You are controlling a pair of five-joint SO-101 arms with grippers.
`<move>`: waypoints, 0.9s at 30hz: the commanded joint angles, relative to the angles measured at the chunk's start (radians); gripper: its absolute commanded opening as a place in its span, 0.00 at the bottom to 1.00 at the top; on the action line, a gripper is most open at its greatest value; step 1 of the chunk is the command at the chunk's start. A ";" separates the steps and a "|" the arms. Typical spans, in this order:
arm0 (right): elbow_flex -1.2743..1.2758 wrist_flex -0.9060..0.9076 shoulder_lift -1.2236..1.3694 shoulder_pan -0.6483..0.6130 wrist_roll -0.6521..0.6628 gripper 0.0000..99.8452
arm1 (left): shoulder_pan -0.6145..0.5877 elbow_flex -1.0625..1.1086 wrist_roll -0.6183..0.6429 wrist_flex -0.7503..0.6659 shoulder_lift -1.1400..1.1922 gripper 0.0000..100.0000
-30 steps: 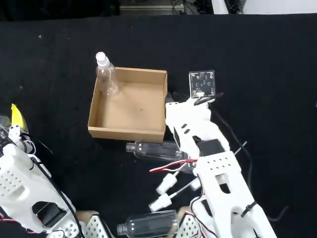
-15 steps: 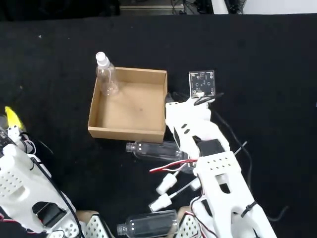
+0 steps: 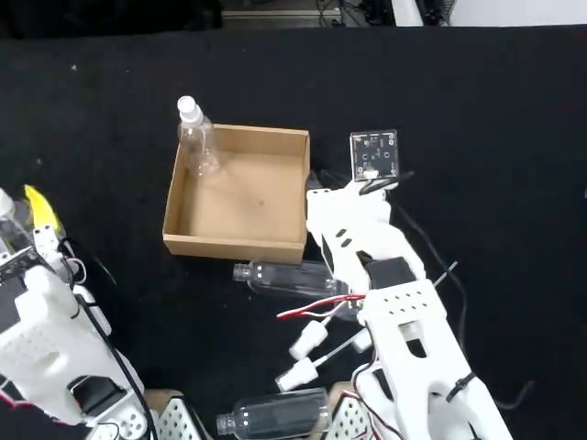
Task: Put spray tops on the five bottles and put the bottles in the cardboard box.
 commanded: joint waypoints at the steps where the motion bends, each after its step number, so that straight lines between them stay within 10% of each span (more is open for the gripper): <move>1: -0.012 -0.026 -0.002 0.021 0.011 0.02 | 0.079 0.073 -0.002 0.051 -0.238 0.03; 14: -0.012 -0.026 -0.002 0.021 0.011 0.02 | 0.291 0.064 0.006 0.786 -0.898 0.03; 27: -0.012 -0.026 0.001 0.021 0.011 0.02 | 0.601 0.056 0.006 1.059 -1.134 0.03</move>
